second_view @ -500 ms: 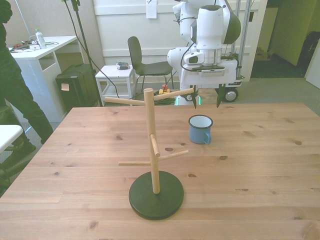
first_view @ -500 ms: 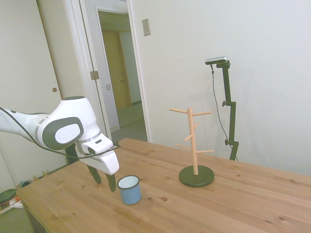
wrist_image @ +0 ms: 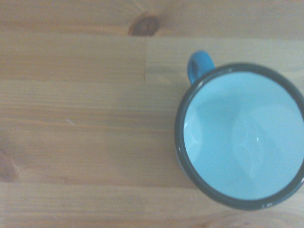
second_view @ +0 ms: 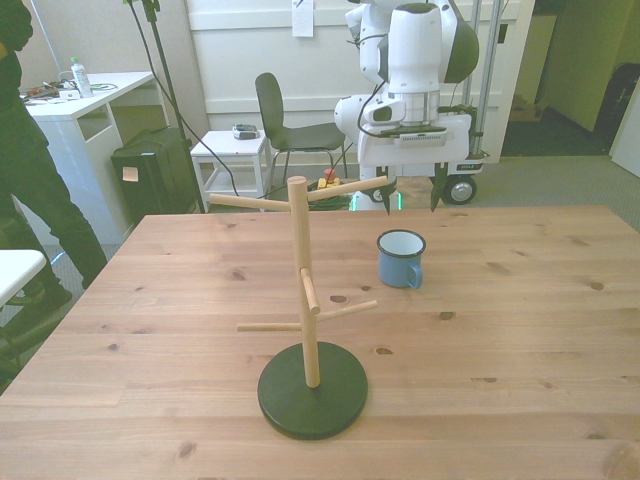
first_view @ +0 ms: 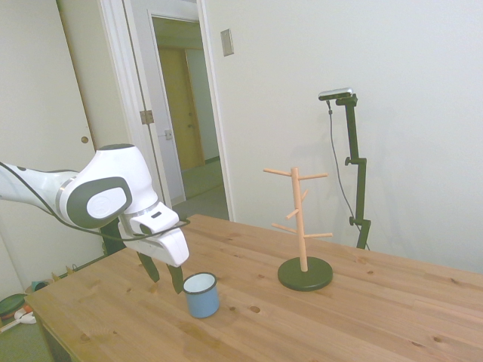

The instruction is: Hang the mug

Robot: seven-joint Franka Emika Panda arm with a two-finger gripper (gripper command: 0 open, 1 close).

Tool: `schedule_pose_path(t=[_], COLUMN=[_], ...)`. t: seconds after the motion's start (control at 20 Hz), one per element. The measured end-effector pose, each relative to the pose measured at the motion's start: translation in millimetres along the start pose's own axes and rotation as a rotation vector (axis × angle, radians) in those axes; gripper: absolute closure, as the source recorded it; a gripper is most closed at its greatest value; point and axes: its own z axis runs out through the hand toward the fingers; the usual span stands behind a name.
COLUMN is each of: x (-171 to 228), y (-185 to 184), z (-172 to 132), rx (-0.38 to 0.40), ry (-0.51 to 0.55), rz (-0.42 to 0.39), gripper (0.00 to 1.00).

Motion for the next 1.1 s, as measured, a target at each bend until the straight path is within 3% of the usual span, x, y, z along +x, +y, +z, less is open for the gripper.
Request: schedule_pose_path(t=[0.2,0.45,0.95,1.0,1.1], x=[11,23,23,24,25], y=[-25,-52,-60,-60,-60], z=[-6,26,62,65,71], rx=[0.005,-0.040,-0.086,-0.088,-0.091], ry=[0.012,-0.010,-0.031,-0.033,-0.035], rz=[-0.010,-0.008,0.007,0.008,0.009], gripper=[0.00,0.00,0.00,1.00,1.00])
